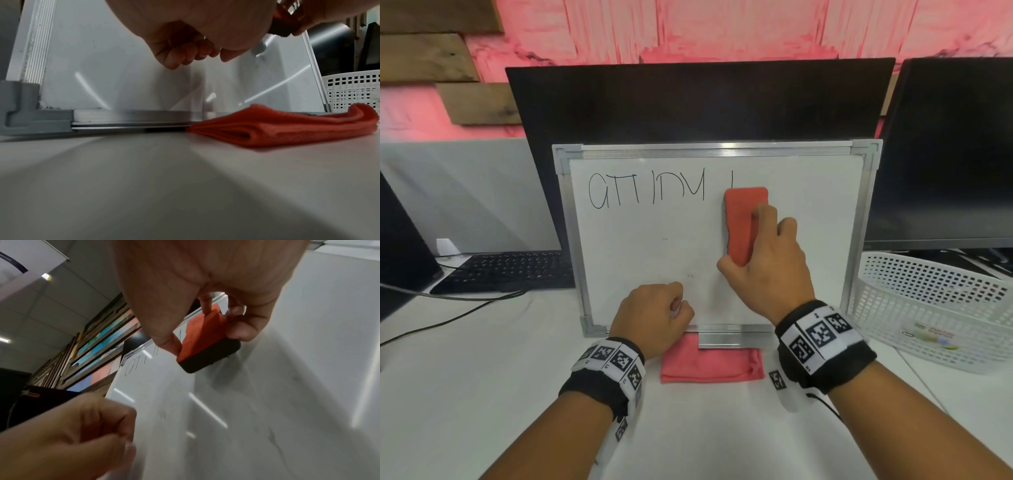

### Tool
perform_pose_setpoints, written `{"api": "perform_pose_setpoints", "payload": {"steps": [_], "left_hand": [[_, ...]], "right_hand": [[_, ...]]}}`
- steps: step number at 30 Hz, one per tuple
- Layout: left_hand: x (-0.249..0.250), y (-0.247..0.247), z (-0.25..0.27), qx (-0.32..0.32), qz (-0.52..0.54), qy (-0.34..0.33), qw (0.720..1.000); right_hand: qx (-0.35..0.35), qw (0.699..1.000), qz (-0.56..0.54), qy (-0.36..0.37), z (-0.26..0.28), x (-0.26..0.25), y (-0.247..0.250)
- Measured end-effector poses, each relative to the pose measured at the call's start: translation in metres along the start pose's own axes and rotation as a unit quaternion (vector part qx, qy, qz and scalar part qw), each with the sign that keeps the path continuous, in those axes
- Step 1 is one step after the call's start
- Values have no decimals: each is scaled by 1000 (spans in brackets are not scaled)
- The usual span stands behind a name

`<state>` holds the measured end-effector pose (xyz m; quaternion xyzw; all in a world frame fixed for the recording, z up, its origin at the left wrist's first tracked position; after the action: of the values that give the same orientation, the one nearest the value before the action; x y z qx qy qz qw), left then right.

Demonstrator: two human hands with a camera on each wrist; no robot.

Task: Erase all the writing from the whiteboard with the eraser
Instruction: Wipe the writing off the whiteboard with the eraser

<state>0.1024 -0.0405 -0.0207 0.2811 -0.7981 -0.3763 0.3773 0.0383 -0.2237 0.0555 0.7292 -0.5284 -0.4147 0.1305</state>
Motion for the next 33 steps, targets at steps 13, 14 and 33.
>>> {"api": "perform_pose_setpoints", "payload": {"steps": [13,14,33], "left_hand": [[-17,8,2,7,3,11,1000],[-18,9,2,9,3,12,1000],[-27,20,8,19,5,32,999]], "right_hand": [[-31,1000,-2,4,18,-9,-25],[-32,999,-7,3,18,-9,-27],[-39,999,-3,20,18,-22,-41]]}}
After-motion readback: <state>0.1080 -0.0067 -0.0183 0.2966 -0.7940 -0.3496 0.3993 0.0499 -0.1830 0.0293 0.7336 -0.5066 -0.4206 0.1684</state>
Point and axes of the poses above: each hand's wrist, its own z-axis away from the middle knuckle, its own y-axis out of the back of the hand, x = y × z, the point moved 7 cm from there along -z, towards the middle knuckle, and after that the axes turned 6 degrees about y, right-handed, at the moved point
